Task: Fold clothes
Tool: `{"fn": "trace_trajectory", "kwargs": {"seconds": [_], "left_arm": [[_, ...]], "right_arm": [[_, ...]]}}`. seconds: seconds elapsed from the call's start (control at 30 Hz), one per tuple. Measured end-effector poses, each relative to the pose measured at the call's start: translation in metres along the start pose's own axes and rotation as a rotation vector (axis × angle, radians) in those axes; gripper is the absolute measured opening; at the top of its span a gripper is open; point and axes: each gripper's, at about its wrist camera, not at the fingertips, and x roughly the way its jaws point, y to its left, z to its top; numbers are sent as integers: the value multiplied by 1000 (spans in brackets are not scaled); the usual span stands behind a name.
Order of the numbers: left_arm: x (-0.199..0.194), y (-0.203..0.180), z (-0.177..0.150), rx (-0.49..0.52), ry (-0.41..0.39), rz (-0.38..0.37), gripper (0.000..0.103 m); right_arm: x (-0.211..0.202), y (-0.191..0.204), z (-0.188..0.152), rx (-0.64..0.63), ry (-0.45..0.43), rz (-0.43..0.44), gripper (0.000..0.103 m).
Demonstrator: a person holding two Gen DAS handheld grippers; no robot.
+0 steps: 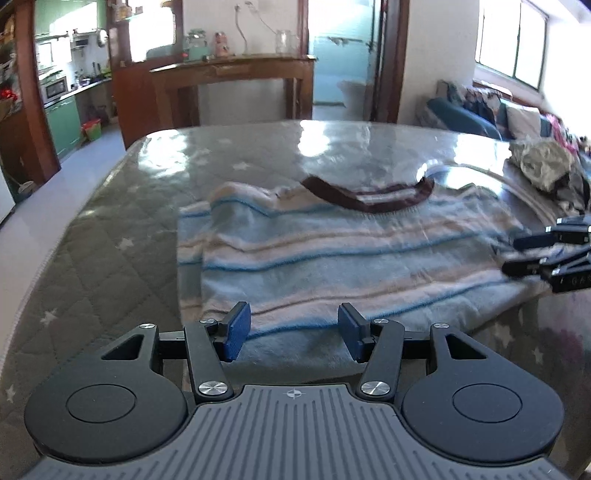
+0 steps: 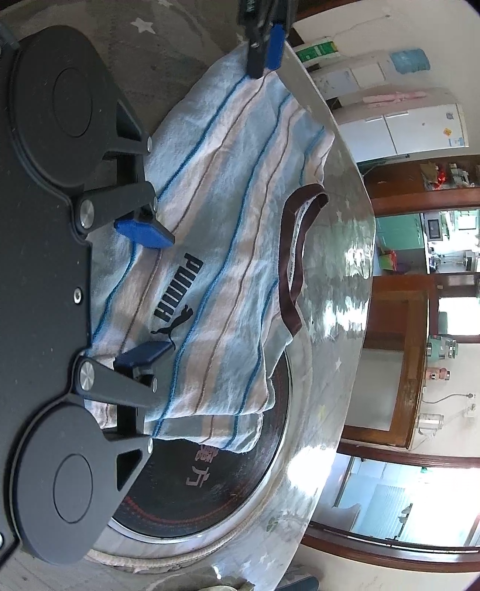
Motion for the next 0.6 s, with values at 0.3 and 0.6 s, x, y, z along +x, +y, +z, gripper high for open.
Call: {"fn": "trace_trajectory", "kwargs": {"seconds": [0.3,0.6], "left_arm": [[2,3,17,15,-21,4,55],[43,15,64,-27,-31,-28,56]], "right_arm": [[2,-4,-3,39,-5,-25,82],[4,9,-2,26,16,-8,103]]}}
